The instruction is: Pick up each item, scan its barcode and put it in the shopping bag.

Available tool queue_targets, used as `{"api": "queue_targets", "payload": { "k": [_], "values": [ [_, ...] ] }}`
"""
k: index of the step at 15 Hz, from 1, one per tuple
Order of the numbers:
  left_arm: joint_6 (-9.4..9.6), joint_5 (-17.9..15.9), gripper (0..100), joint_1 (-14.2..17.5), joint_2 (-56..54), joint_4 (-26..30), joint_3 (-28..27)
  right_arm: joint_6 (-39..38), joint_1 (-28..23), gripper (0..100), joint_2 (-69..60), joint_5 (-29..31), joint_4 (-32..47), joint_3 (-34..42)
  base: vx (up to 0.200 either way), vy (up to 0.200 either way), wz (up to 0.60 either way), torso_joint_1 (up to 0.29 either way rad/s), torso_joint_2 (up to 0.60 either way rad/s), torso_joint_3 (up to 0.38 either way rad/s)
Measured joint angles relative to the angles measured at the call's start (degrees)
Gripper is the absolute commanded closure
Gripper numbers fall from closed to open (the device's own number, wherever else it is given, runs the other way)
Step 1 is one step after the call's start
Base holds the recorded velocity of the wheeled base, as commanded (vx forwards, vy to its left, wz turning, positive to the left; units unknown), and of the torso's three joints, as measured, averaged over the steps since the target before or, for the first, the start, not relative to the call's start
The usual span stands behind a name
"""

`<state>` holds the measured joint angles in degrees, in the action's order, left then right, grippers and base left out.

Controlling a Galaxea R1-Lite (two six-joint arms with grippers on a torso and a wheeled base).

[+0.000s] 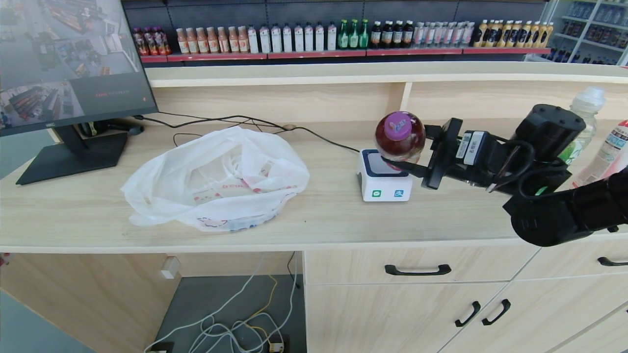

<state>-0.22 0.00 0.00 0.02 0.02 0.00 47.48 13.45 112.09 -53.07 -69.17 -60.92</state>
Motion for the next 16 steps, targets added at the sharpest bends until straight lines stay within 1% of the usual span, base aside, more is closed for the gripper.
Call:
{"api": "queue_targets", "payload": {
  "k": [2,5,6,8,9,11,12,13,16],
  "values": [
    [-0.02,0.00,0,0.00,0.00,-0.02,0.00,-2.30,1.65,100,-1.79,3.69,0.44,1.07,0.000,0.000,0.00,0.000,0.00,0.000],
    [0.00,0.00,0,0.00,0.00,-0.02,0.00,-10.07,2.60,100,-4.27,11.58,-0.10,1.74,0.000,0.000,0.00,0.000,0.00,0.000],
    [-0.02,0.00,0,0.00,0.00,-0.02,0.00,-13.43,2.93,100,-4.90,14.47,-0.90,1.83,0.000,0.000,0.00,0.000,0.00,0.000],
    [-0.02,0.00,0,0.00,0.00,0.00,0.00,-17.37,3.74,100,-5.75,18.94,-3.33,2.49,0.000,0.000,0.00,0.000,0.00,0.000],
    [-0.02,-0.02,0,0.00,0.00,-0.02,0.00,-19.81,4.50,100,-6.08,22.44,-5.19,3.36,0.000,0.000,0.00,0.000,0.00,0.000],
    [-0.02,0.00,0,0.00,0.00,-0.02,0.00,-27.43,7.45,100,-6.67,39.80,-11.28,5.92,0.000,0.000,0.00,0.000,0.00,0.000],
    [0.00,0.00,0,0.00,0.00,-0.02,0.00,-31.10,9.53,100,-6.97,46.60,-14.93,7.34,0.000,0.000,0.00,0.000,0.00,0.000],
    [0.00,0.00,0,0.00,0.00,-0.02,0.00,-32.65,11.06,100,-7.35,48.58,-16.88,8.28,0.000,0.000,0.00,0.000,0.00,0.000],
    [0.00,0.00,0,0.00,0.00,-0.02,0.00,-33.94,12.41,100,-8.55,49.15,-17.57,9.70,0.000,0.000,0.00,0.000,0.00,0.000]
  ]
}}
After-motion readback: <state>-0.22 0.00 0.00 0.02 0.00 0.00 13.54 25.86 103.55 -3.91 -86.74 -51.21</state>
